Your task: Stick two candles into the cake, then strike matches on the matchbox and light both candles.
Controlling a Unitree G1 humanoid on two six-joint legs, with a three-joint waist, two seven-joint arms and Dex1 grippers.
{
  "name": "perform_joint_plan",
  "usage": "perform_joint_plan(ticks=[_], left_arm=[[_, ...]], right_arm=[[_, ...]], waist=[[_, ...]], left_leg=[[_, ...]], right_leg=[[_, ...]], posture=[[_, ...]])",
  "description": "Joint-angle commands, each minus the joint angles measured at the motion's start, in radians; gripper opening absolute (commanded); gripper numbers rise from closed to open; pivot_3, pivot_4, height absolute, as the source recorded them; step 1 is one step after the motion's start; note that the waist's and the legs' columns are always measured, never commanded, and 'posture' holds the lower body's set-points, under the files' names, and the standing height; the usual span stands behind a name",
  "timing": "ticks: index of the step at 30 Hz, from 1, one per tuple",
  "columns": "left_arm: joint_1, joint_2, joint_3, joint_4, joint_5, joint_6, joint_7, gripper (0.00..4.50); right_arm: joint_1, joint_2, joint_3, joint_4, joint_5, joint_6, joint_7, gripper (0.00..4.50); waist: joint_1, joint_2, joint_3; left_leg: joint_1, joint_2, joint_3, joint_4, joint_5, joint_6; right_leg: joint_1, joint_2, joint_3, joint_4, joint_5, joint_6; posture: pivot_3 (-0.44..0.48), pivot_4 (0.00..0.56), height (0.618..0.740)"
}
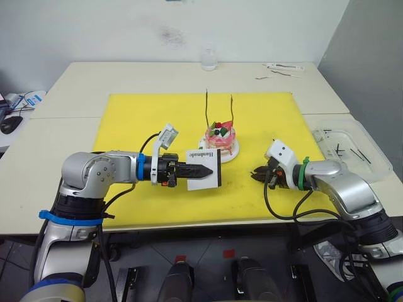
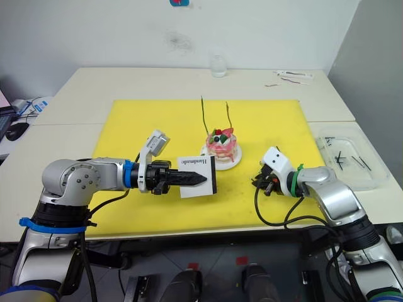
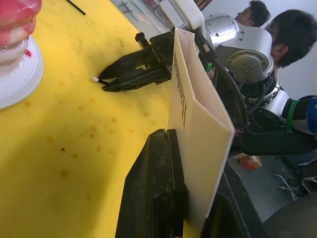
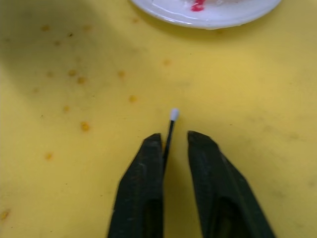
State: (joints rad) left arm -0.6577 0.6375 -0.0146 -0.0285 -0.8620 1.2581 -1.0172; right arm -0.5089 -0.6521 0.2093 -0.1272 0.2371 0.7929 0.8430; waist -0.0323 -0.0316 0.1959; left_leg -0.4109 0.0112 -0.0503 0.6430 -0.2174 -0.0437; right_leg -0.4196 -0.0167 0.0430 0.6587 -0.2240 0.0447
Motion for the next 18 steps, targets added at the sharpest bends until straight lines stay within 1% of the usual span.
perform_joint_plan(ticks=[1, 4, 5, 7, 11, 15, 18], left_arm=[[0.002, 0.014, 0.014, -0.03, -0.013, -0.007, -0.009, 0.48], [0.009, 0.018, 0.02, -0.034, -0.018, -0.002, -0.008, 0.48], [0.011, 0.019, 0.022, -0.036, -0.02, 0.0, -0.007, 0.48], [0.013, 0.02, 0.025, -0.038, -0.023, 0.002, -0.007, 0.48], [0.01, 0.015, 0.024, -0.035, -0.024, 0.002, -0.004, 0.48], [0.002, 0.013, 0.021, -0.027, -0.023, 0.003, -0.007, 0.48], [-0.002, 0.012, 0.017, -0.027, -0.022, 0.003, -0.009, 0.48]], right_arm=[[0.028, 0.012, -0.074, -0.024, 0.035, -0.056, -0.003, 2.4], [0.11, 0.038, -0.163, -0.046, 0.068, -0.135, -0.026, 3.46], [0.141, 0.048, -0.181, -0.059, 0.069, -0.157, -0.04, 3.85], [0.188, 0.065, -0.194, -0.083, 0.068, -0.193, -0.057, 4.48], [0.269, 0.18, -0.22, -0.123, 0.064, -0.279, -0.167, 4.48], [0.299, 0.263, -0.21, -0.096, 0.028, -0.375, -0.244, 4.48], [0.309, 0.287, -0.189, -0.057, 0.009, -0.424, -0.255, 3.89]], waist=[[0.0, 0.0, 0.0], [0.0, 0.0, 0.0], [0.0, 0.0, 0.0], [0.001, 0.0, 0.0], [-0.003, 0.0, 0.0], [-0.006, 0.0, 0.0], [-0.005, 0.0, 0.0]], left_leg=[[0.0, 0.0, 0.0, 0.0, 0.0, 0.0], [0.0, 0.0, 0.0, -0.001, 0.0, 0.0], [0.0, 0.0, 0.0, 0.0, 0.0, 0.0], [0.0, 0.0, 0.0, 0.0, 0.0, 0.0], [0.0, 0.0, 0.0, 0.0, 0.0, 0.0], [0.001, 0.001, 0.0, 0.0, 0.0, 0.0], [0.001, 0.001, 0.0, 0.0, 0.0, 0.0]], right_leg=[[0.0, 0.0, 0.0, 0.0, 0.0, 0.0], [0.0, 0.0, 0.0, 0.0, 0.0, 0.0], [0.0, 0.0, 0.0, 0.0, 0.0, 0.0], [0.0, 0.0, 0.0, 0.0, 0.0, 0.0], [0.0, 0.001, 0.0, 0.0, 0.0, 0.0], [0.0, 0.001, 0.001, 0.001, 0.0, 0.0], [0.0, 0.001, 0.001, 0.001, -0.001, -0.001]], posture=[[0.0, 0.15, 0.74], [0.0, 0.15, 0.74], [0.0, 0.15, 0.74], [0.0, 0.15, 0.74], [0.0, 0.15, 0.74], [0.0, 0.15, 0.74], [0.0, 0.15, 0.74]])
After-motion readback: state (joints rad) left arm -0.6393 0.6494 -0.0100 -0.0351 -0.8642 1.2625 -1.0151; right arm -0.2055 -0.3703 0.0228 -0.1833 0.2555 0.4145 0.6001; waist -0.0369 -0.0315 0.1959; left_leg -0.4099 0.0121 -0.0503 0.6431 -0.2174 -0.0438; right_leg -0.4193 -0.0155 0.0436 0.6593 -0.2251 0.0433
